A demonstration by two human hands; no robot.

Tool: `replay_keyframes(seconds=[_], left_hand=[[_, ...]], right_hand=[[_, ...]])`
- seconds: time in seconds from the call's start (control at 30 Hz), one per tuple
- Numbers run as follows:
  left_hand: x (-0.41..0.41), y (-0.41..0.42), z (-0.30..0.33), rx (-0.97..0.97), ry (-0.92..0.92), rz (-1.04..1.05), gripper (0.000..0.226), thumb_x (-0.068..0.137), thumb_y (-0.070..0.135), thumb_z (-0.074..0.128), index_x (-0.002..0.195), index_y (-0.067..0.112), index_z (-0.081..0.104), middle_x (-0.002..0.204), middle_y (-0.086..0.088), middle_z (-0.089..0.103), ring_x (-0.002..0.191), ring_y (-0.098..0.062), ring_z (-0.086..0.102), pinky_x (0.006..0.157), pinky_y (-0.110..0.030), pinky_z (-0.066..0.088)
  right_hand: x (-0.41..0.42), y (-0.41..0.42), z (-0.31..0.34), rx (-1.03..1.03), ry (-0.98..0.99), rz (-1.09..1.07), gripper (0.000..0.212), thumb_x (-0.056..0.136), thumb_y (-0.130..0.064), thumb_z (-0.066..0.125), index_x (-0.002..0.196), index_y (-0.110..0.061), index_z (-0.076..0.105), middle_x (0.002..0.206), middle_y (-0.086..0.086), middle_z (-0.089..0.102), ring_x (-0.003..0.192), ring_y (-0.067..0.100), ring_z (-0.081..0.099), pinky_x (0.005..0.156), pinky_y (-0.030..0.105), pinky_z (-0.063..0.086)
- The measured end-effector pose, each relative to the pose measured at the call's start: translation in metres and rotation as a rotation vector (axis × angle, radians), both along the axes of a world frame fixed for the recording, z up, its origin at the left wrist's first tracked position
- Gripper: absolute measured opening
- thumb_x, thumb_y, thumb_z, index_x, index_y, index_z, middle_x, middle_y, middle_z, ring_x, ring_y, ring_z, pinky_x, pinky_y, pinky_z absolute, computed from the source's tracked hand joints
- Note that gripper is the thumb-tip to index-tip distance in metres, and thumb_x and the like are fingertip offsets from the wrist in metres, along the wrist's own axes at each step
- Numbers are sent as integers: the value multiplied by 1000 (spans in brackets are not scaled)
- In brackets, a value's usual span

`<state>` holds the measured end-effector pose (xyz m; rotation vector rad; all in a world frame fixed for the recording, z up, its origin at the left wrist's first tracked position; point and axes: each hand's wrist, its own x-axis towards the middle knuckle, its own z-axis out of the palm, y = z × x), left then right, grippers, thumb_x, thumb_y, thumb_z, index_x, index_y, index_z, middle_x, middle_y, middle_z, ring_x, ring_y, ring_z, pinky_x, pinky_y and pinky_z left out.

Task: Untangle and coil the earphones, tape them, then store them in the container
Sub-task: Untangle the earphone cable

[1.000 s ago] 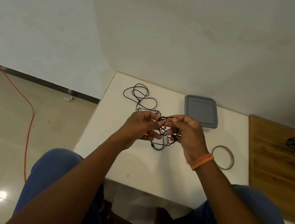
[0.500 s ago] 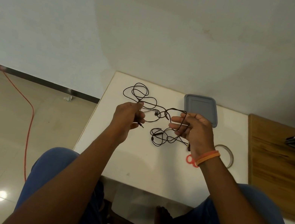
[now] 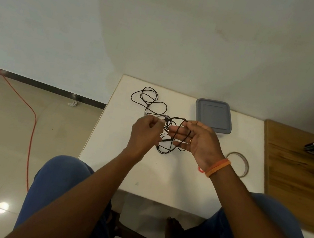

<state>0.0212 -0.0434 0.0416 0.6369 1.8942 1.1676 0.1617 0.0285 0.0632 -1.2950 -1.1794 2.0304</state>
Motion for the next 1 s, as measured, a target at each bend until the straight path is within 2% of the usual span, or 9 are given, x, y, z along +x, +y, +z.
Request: replay_keyframes(seconds=[0.13, 0.23, 0.4, 0.5, 0.57, 0.67, 0.73, 0.83, 1.0], left_hand=[[7, -3, 3, 78, 18, -76, 20, 92, 36, 63, 90, 17, 70, 80, 1, 72, 63, -11, 70, 61, -29, 58], [-3, -1, -1, 77, 58, -79, 11, 90, 24, 67, 86, 15, 70, 73, 2, 71, 58, -9, 65, 55, -22, 53], [-18, -1, -1, 88, 225, -78, 5, 87, 22, 70, 85, 19, 73, 74, 9, 69, 62, 6, 58, 60, -6, 40], [-18, 0, 0, 119, 324, 4, 7, 88, 24, 67, 82, 24, 69, 86, 9, 67, 77, -1, 61, 70, -13, 42], [-16, 1, 5, 141, 159, 83, 11, 92, 22, 63, 81, 26, 63, 98, 4, 64, 85, -10, 60, 75, -23, 45], [-16, 2, 15, 134, -277, 189, 11, 93, 20, 56, 82, 22, 58, 90, 6, 62, 83, -13, 55, 71, -28, 38], [-20, 2, 17, 57, -378, 224, 11, 82, 29, 57, 80, 19, 57, 89, 4, 57, 85, -15, 49, 71, -31, 33], [-25, 0, 17, -15, -477, 172, 16, 63, 35, 52, 68, 20, 50, 85, 6, 56, 85, -16, 45, 80, -36, 30], [-36, 0, 11, -57, -799, 152, 23, 71, 31, 52, 52, 22, 43, 74, 4, 50, 74, -16, 42, 73, -35, 26]], right_hand=[[0, -1, 1, -4, 6, 12, 16, 99, -17, 45, 96, -8, 58, 101, 24, 71, 96, 38, 68, 90, 57, 49], [1, -2, 1, 14, -28, 32, 18, 100, -18, 42, 97, -9, 56, 100, 21, 72, 95, 36, 69, 85, 53, 52], [2, 1, 1, 132, -112, -100, 17, 98, -13, 44, 99, -3, 58, 68, 12, 69, 73, 33, 71, 67, 40, 55], [3, 3, 2, 201, -157, -113, 14, 96, -10, 48, 95, -4, 60, 62, 11, 66, 69, 31, 70, 59, 37, 56], [2, 3, -1, 281, -230, -81, 13, 94, -10, 50, 93, -4, 61, 66, 12, 66, 66, 26, 68, 53, 35, 55], [1, 2, -6, 474, -394, -40, 14, 92, -13, 53, 84, -8, 64, 61, 5, 63, 51, 7, 55, 45, 20, 44], [2, 3, -7, 549, -466, -55, 16, 91, -13, 54, 80, -9, 65, 59, 2, 60, 48, 0, 50, 48, 13, 42], [6, 7, -7, 561, -503, -97, 17, 90, -11, 55, 77, -8, 64, 59, 1, 57, 48, -1, 50, 50, 9, 41], [8, 12, -6, 522, -504, -148, 24, 88, -8, 56, 66, -13, 60, 57, 2, 54, 55, 10, 50, 50, 1, 40]])
